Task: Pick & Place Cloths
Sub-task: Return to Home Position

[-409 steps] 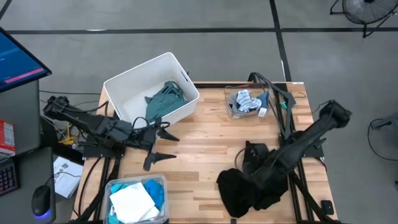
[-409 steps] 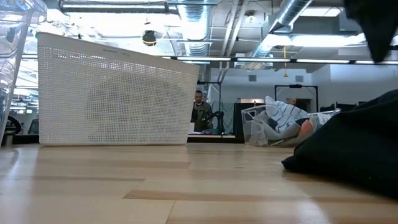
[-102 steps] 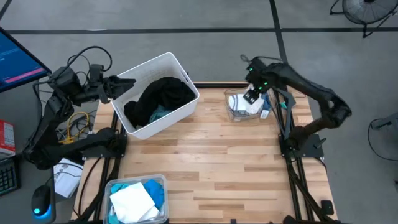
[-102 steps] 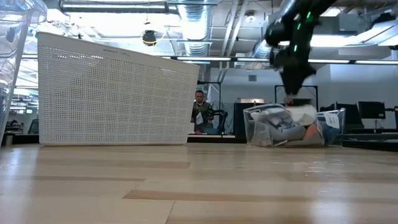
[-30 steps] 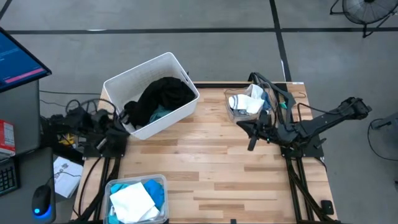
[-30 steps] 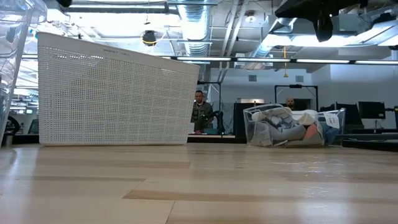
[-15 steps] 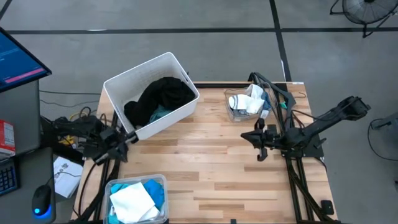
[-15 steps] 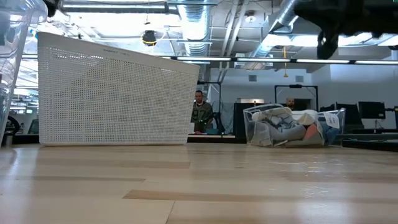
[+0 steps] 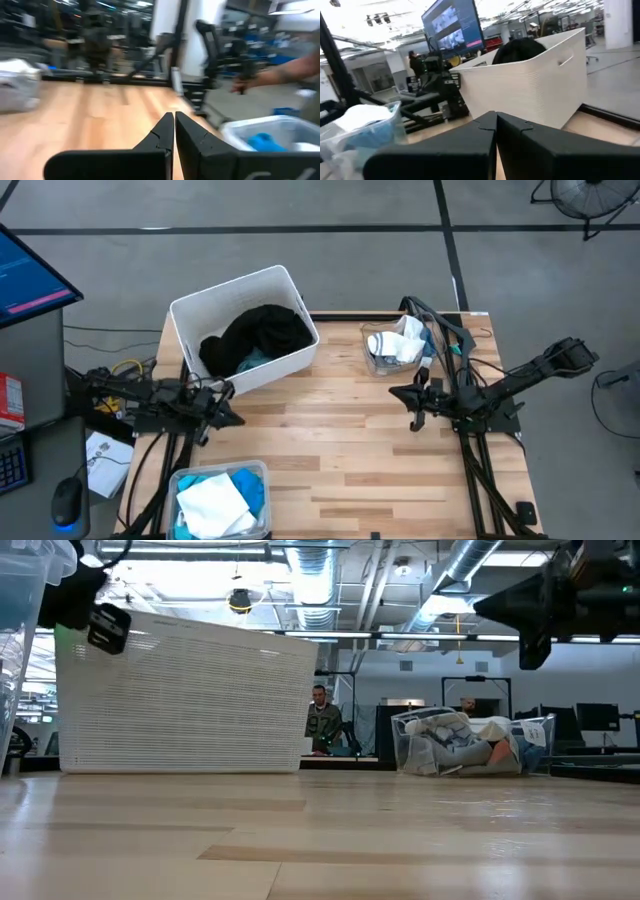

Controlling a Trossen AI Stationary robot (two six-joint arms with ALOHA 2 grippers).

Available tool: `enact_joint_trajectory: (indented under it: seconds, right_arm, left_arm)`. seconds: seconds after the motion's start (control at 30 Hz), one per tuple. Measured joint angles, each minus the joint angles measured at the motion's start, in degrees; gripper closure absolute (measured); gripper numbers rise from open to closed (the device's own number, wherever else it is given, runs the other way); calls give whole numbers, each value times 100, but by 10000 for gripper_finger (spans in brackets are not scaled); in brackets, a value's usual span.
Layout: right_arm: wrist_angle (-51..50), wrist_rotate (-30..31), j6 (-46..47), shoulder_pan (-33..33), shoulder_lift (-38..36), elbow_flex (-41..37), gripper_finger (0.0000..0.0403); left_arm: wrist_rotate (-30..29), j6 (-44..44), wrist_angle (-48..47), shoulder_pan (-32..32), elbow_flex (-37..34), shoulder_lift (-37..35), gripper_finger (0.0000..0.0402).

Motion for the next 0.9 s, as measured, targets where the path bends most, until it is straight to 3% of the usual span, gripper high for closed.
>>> enact_joint_trajectory:
  seconds: [0.17, 0.43, 0.9]
  right_arm:
    - [-103, -1, -12, -330, 111, -1, 403]
    - [-335, -1, 358, -734, 427, -5, 403]
    - [52, -113, 280, -801, 1224, -9, 403]
  left_arm:
    - [-589, 367, -151, 2, 0, 0, 401]
    - [-1056, 208, -108, 2, 0, 0, 401]
    - [-1188, 194, -81, 2, 0, -2, 400]
